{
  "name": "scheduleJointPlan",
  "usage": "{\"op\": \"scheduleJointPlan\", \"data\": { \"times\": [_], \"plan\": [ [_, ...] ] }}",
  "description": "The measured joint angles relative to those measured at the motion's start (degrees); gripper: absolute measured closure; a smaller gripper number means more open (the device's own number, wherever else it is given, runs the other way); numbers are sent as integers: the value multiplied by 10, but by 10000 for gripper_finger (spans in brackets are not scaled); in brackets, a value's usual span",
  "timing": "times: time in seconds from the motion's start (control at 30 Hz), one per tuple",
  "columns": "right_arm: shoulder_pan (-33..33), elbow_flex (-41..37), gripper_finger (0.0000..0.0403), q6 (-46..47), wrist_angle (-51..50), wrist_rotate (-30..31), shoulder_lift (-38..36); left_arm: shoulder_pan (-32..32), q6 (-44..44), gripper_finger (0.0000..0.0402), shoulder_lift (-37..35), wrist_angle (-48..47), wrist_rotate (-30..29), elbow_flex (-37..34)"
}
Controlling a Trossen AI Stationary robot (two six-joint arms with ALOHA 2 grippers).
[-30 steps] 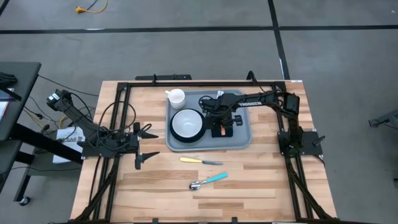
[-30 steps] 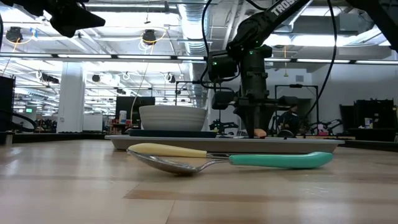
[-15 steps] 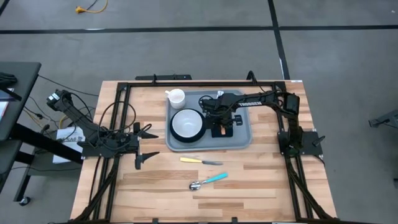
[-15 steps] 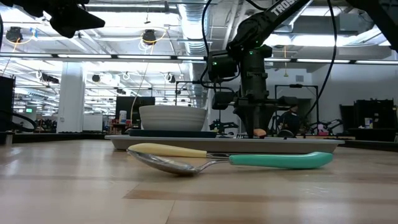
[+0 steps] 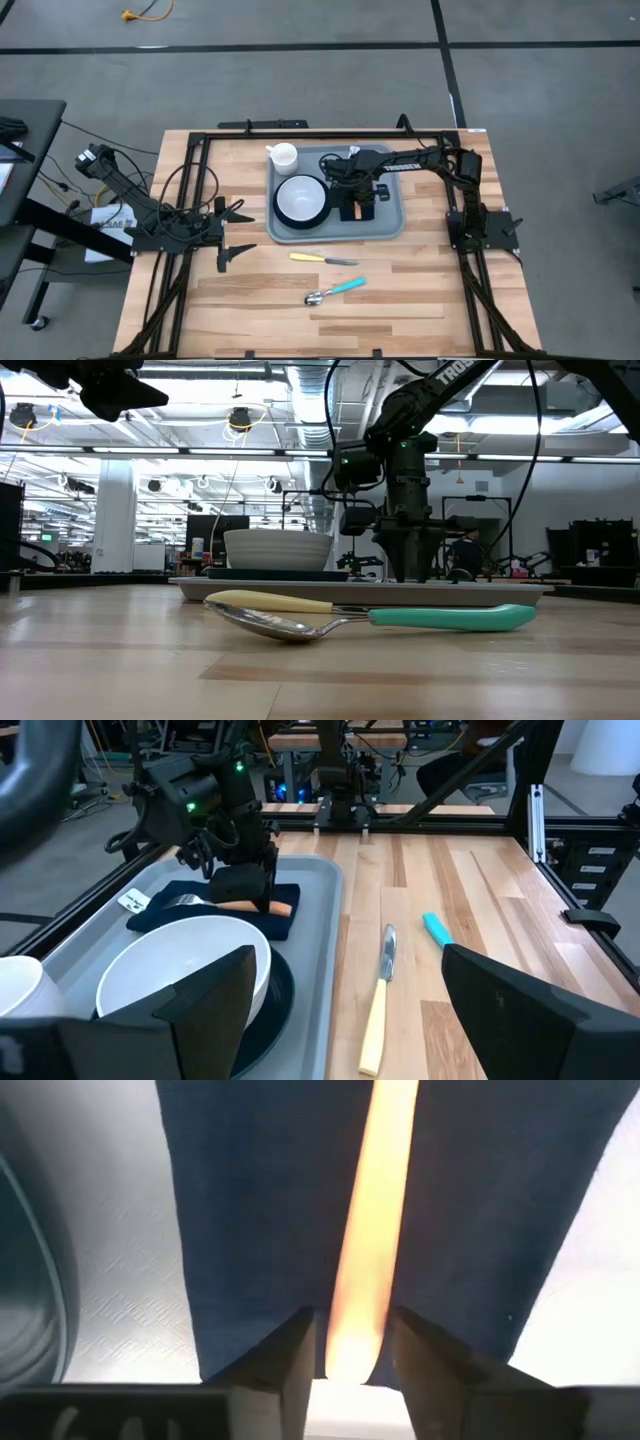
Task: Set up tray
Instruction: Put the orange fork on top of the black napkin on the gray tray, then put the green spoon on top of the black napkin on the gray tray
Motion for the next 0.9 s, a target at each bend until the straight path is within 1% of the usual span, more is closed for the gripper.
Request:
{"op": "scheduleJointPlan", "data": {
  "times": [0.2,0.37,0.47,0.57,0.73,0.9],
  "plan": [
    [0,0,230,-4,1,9,0,0,0,93,0,0,1,0],
    [-5,0,205,-30,1,13,0,0,0,93,0,-4,1,0],
    [-5,0,199,-46,0,13,-2,0,0,93,0,-3,1,0],
    [-5,0,197,-51,-2,34,-19,0,0,93,0,-3,1,0],
    [2,0,200,-64,-12,75,-78,0,0,93,0,-3,0,0],
    [45,1,205,-121,-8,95,-137,0,0,93,0,-3,0,0]
  ]
}}
